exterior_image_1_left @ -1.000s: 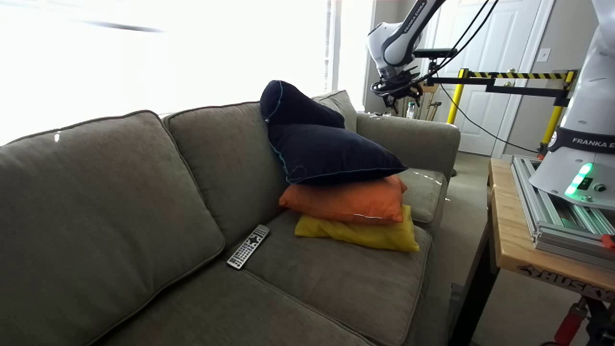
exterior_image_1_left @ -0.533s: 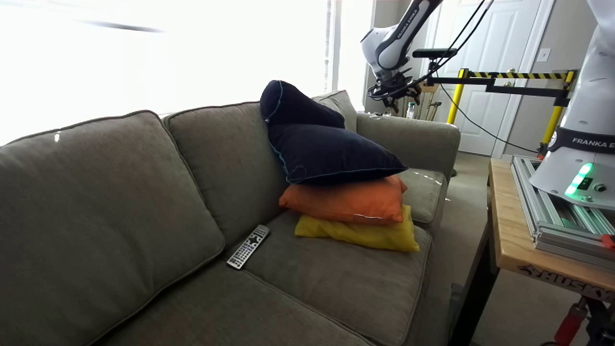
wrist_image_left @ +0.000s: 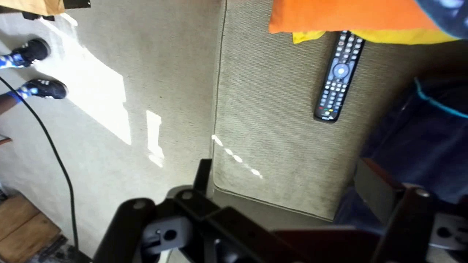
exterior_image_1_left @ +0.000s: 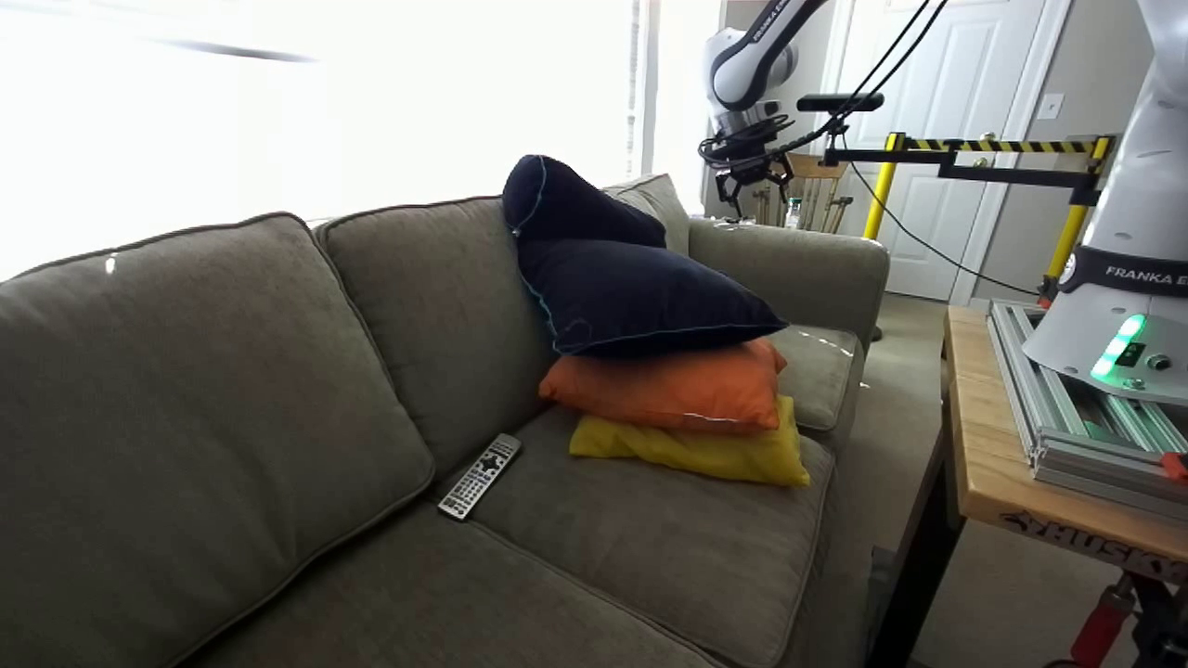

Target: Put the black remote control on the dark blue pillow.

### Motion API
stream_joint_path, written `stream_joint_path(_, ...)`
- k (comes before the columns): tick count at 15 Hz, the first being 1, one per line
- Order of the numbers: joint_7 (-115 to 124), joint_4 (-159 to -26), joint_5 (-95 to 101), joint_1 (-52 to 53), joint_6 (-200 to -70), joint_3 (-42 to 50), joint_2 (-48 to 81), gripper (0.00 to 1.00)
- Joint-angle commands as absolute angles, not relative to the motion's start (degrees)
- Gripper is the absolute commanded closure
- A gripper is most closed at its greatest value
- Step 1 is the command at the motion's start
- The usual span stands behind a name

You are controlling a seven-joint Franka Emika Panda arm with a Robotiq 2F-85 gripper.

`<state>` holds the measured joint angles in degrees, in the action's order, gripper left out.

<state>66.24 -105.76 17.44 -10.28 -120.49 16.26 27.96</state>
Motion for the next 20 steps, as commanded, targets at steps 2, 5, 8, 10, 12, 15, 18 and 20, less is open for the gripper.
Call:
stream_joint_path(2, 53.47, -109.45, 17.12, -11.91, -131.64, 16.24, 26.89, 0.03)
stream_joint_path(5, 51.98, -111.96, 18.59, -11.20, -145.48, 18.33, 28.86, 0.06)
stream_joint_path(8, 51.94, -110.86, 16.37, -9.73, -143.55, 19.73, 29.58, 0.06)
stream_joint_path(10, 51.79, -110.92, 16.31, -9.65, -144.18, 19.78, 29.82, 0.06)
stream_joint_path(12, 51.84, -111.04, 16.36, -9.55, -144.30, 19.80, 29.77, 0.06)
stream_joint_path(15, 51.79, -111.04, 16.36, -9.55, -144.32, 19.80, 29.77, 0.06)
stream_joint_path(18, 51.77, -111.04, 16.36, -9.55, -144.32, 19.80, 29.76, 0.06)
stream_joint_path(20, 51.74, -111.04, 16.36, -9.55, -144.33, 19.80, 29.76, 0.06)
